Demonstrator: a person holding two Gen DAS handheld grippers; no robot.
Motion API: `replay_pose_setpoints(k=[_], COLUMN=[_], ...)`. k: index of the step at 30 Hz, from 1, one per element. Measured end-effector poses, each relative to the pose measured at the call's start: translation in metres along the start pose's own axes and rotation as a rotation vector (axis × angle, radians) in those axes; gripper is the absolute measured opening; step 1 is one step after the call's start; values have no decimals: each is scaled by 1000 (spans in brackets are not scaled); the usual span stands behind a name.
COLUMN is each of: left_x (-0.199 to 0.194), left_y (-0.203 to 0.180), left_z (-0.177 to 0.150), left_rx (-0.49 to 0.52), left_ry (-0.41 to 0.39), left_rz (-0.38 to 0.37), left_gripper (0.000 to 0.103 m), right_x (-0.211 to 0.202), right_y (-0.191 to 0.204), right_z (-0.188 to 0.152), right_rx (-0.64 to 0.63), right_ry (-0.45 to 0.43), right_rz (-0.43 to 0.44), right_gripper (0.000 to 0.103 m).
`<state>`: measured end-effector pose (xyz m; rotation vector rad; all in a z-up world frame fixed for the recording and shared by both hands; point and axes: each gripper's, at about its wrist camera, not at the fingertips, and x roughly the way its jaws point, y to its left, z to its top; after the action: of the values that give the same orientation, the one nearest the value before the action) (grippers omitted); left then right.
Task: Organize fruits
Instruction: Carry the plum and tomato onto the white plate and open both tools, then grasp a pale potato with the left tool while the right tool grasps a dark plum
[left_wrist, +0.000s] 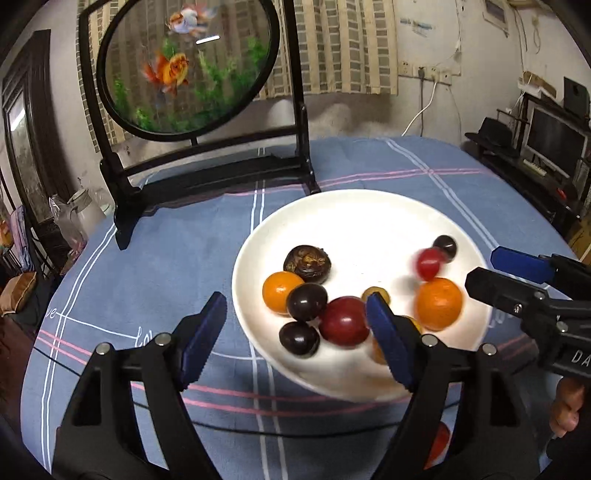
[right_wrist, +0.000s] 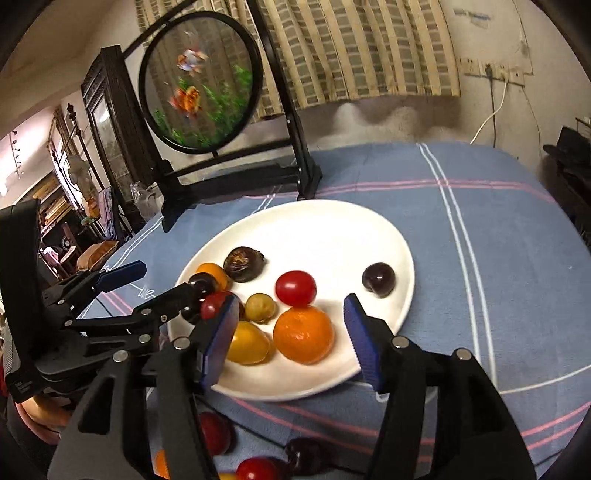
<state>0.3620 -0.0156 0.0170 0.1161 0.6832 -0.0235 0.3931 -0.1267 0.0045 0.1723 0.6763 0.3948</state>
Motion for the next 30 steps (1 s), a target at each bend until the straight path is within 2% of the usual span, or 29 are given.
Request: replay_pose_setpoints(k=[1,4,9,11,15,17,19,21,24,27,30], left_x=[-6,-20,-41,-47,-52,-55,-59,-63,-70,-72,-74], left_y=[0,1,10,14,25,32,36,36,31,25,19], left_z=[-1,-9,-38,-53,-76,-82,-86,-89,-92,-93,-96], left_rx=[-5,-6,-15,-19,-58,-104,-124,-116,-85,-67,-45], left_ry=[-5,-15,-15,-7,53,75,83,78,60,70,77], left_rz=[-7,-9,-15,-8,-49,-102,-139,-143,-126,-146,-156], left_gripper=[80,92,93,94,94,94,94,94,94,94,94], right_x=[-7,-20,-43,-49,-58,-58,-57,-54,-48,-43,-41], right_y=[3,10,14,17,16,18,21,20,21,24,27], right_z=[-3,-16,-51,-64,-85,-92,-98,-103,-109,-114,-113], right_rx=[-7,-40,-60,-71,-54,-68,-94,-101,-117,-141,-180], right_ry=[-2,15,59,87,149,187,220,244,286,305,288], right_rz=[6,12,20,55,106,90,36,15,2,2,-21], right_gripper=[60,60,59,59,60,60,59,58,46,45,42])
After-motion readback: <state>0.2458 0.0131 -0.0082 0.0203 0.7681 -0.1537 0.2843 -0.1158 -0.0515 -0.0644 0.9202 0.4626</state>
